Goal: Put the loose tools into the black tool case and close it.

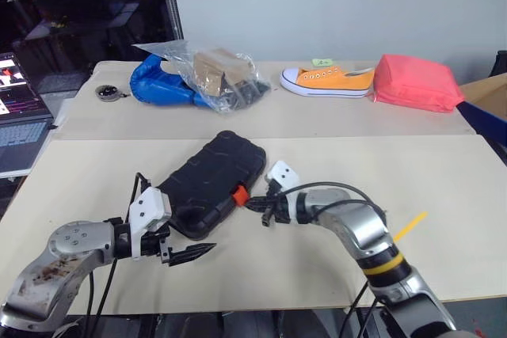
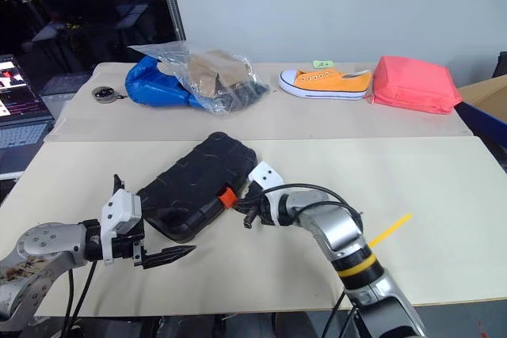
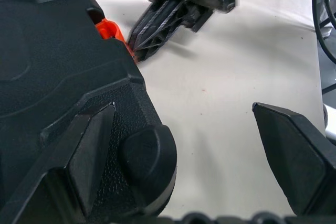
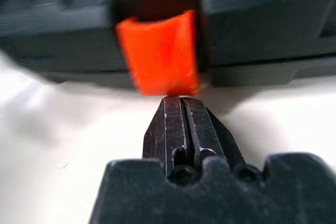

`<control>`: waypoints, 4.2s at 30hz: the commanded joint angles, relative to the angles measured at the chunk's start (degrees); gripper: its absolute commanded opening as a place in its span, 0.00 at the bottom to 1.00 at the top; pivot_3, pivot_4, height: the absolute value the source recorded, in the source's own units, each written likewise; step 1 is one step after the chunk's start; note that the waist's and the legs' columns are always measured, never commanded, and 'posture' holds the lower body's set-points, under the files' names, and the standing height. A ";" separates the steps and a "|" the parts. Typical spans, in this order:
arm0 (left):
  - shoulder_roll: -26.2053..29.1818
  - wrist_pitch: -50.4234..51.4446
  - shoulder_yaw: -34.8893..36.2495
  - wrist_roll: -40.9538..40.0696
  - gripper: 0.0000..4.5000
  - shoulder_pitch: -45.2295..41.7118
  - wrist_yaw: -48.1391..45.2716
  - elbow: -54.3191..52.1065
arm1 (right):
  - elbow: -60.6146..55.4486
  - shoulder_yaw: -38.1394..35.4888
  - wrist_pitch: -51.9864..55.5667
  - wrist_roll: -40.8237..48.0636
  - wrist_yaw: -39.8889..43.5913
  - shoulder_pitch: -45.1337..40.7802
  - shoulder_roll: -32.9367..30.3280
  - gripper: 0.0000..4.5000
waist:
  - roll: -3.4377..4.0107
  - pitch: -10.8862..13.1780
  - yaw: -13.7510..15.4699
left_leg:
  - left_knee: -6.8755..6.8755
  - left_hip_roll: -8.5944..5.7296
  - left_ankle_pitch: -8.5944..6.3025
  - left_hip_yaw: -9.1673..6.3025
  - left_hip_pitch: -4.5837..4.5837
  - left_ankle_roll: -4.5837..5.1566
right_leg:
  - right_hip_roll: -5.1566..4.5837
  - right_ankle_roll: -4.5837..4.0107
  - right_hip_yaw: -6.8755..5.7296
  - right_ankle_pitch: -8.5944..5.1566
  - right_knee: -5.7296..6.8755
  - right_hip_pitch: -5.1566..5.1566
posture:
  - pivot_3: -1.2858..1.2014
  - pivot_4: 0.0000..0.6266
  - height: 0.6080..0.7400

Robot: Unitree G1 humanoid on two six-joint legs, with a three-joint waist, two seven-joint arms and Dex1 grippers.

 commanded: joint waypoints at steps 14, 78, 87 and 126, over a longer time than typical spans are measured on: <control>0.47 2.62 -0.51 0.22 1.00 0.93 1.31 0.42 | 0.79 -2.84 -7.70 1.61 0.23 -1.03 4.28 0.02 | 0.00 0.00 -0.09 | 0.02 0.00 0.00 -0.04 0.07 0.00 | 0.02 0.19 0.02 -0.11 0.01 0.04 | 0.52 0.24 1.00; -1.32 4.48 -0.97 0.69 1.00 1.11 3.63 -0.90 | 9.31 1.73 0.72 -4.57 -0.99 -4.03 4.93 0.02 | 0.05 -0.17 -0.21 | -0.11 0.10 -0.01 -0.08 1.12 -0.02 | -0.14 0.07 0.11 -0.31 -0.07 0.87 | 0.52 0.24 1.00; -1.67 4.32 -1.16 0.76 1.00 1.27 3.94 -0.89 | 8.58 0.02 -13.21 -5.08 -0.21 -0.91 5.12 0.02 | 0.11 -0.33 -0.16 | -0.16 0.09 -0.01 -0.07 1.07 -0.03 | -0.21 0.06 0.10 -0.36 -0.31 0.88 | 0.52 0.24 1.00; -8.54 0.22 25.32 -9.36 1.00 27.94 -0.59 -6.14 | -8.96 -38.32 -39.00 7.04 20.41 36.09 -23.16 0.98 | 0.08 -0.09 1.62 | 0.00 -0.04 -0.12 -0.08 -0.34 0.03 | -0.30 0.44 -0.05 -0.35 -0.90 0.11 | 0.52 0.24 1.00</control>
